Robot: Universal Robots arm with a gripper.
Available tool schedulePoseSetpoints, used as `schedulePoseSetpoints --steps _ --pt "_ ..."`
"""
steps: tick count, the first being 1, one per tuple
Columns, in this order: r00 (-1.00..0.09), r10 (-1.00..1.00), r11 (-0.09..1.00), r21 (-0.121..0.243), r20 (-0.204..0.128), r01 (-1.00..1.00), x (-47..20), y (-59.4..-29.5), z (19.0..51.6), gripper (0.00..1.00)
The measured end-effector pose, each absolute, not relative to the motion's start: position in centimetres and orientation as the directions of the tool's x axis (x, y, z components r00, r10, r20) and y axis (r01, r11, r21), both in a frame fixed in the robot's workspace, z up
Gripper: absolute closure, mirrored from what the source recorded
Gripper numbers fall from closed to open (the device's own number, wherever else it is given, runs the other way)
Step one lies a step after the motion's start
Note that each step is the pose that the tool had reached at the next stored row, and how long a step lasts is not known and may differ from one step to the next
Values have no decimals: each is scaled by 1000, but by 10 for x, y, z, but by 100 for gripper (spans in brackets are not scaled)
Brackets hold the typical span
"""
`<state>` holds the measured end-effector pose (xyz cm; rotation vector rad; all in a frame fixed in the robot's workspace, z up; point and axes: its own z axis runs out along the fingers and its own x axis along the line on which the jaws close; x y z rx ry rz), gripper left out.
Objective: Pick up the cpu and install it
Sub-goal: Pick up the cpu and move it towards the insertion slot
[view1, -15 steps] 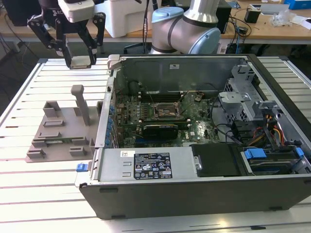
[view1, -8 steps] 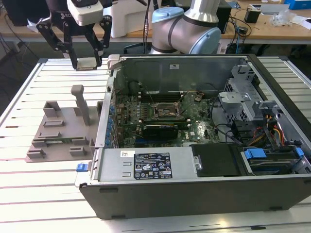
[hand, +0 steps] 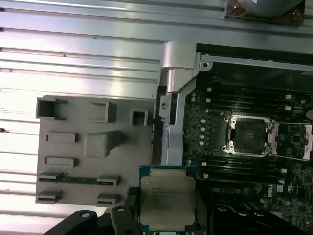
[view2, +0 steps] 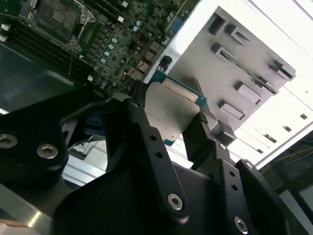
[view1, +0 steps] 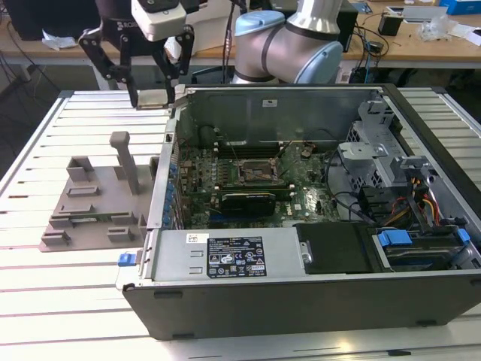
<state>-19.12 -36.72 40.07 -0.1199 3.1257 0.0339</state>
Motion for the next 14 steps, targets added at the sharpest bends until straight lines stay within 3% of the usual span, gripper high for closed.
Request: schedulePoseSetpoints --steps 14 --pt "-997 -76 997 21 -11 -77 -115 -362 381 45"
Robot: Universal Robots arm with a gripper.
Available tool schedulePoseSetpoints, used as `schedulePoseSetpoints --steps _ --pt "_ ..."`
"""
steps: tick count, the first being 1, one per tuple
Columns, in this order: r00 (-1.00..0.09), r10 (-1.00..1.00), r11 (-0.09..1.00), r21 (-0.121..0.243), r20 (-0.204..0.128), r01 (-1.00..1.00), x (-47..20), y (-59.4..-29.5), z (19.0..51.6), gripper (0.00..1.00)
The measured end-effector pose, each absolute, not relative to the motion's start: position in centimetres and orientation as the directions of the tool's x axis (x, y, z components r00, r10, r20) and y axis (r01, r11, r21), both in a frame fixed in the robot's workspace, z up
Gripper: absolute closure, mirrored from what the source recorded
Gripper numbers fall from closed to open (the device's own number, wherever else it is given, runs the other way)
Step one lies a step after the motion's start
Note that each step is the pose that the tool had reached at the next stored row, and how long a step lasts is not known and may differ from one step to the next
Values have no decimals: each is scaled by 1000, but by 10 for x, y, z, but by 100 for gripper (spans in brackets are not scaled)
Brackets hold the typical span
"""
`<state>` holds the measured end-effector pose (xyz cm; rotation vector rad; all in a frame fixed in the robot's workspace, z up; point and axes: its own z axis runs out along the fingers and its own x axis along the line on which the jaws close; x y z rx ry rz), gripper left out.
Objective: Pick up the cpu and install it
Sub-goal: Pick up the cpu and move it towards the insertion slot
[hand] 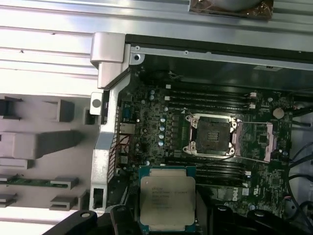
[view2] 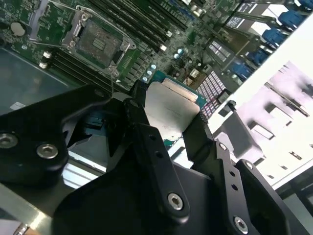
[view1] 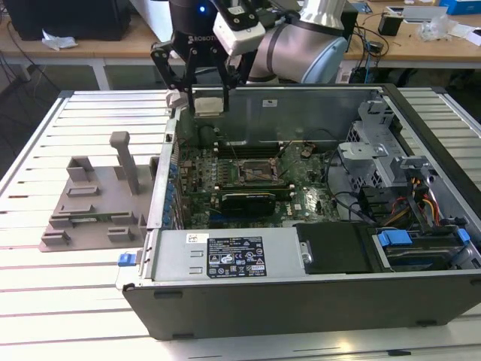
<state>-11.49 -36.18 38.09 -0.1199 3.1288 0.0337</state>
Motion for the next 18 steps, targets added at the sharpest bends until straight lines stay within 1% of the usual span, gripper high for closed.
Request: schedulePoseSetpoints --steps 18 --pt "-997 -76 997 21 -10 -77 -97 -356 353 45"
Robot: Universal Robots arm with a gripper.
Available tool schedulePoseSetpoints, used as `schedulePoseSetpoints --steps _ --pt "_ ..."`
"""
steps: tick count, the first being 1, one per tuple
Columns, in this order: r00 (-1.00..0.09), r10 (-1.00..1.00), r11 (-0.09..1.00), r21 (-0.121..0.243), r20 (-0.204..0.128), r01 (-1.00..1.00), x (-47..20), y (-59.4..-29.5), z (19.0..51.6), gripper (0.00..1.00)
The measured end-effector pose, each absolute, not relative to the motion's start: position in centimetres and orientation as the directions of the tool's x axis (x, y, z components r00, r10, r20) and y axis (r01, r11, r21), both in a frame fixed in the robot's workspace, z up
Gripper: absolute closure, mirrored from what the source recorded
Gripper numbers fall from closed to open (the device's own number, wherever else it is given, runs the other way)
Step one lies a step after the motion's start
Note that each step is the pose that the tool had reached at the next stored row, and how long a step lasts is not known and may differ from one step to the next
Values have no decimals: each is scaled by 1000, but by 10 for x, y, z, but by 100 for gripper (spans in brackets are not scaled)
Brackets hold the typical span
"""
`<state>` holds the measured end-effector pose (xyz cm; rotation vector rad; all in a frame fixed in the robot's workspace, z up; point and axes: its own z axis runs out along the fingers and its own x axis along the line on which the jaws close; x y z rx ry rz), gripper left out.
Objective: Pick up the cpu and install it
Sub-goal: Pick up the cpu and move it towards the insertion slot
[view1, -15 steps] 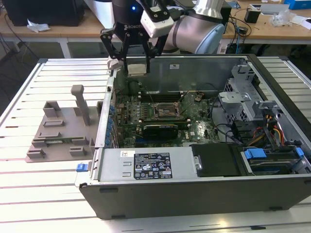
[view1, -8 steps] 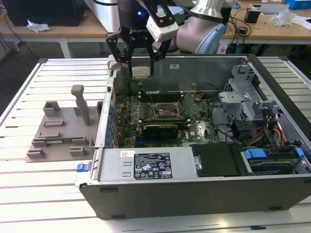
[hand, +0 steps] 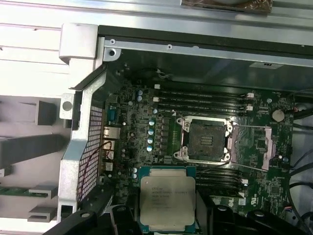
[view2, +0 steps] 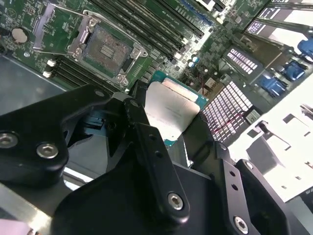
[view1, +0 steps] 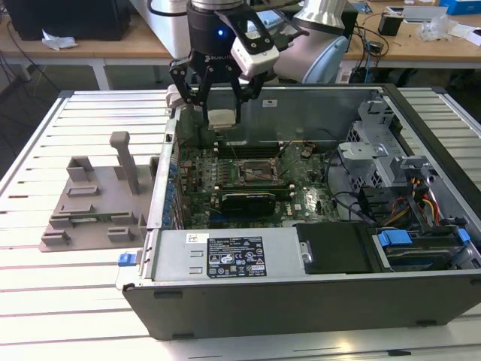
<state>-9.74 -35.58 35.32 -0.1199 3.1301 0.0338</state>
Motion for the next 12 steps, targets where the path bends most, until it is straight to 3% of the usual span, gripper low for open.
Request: schedulePoseSetpoints --steps 12 --pt "-997 -76 997 21 -10 -77 -93 -355 339 45"
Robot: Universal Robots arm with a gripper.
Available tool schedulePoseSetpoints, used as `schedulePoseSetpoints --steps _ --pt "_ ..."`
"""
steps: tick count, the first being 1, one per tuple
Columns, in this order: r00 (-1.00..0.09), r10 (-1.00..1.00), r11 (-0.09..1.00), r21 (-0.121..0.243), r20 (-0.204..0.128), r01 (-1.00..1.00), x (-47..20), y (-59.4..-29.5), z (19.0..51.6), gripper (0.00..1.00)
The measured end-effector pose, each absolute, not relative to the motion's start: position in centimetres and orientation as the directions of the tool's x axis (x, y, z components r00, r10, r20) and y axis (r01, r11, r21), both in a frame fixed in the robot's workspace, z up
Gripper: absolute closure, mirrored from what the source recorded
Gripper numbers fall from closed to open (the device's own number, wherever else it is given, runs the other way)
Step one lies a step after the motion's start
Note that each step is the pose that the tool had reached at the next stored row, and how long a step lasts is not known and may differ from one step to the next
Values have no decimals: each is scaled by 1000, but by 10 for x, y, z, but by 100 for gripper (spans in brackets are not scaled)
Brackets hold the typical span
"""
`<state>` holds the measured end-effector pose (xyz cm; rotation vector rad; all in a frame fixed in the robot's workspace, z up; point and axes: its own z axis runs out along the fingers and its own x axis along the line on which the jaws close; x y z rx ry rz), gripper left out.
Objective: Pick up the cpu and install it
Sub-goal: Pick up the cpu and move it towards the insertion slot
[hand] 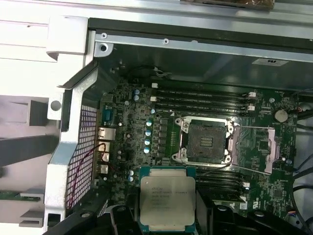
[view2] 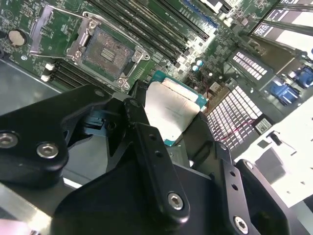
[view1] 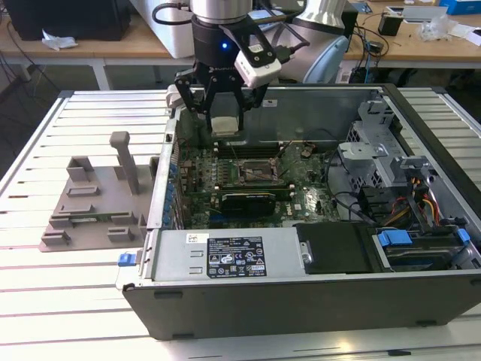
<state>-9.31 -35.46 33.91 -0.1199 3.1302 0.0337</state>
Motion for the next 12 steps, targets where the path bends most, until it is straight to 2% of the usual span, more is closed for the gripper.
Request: schedulePoseSetpoints --steps 12 --pt "-997 -76 997 21 -10 -77 -89 -354 326 45"
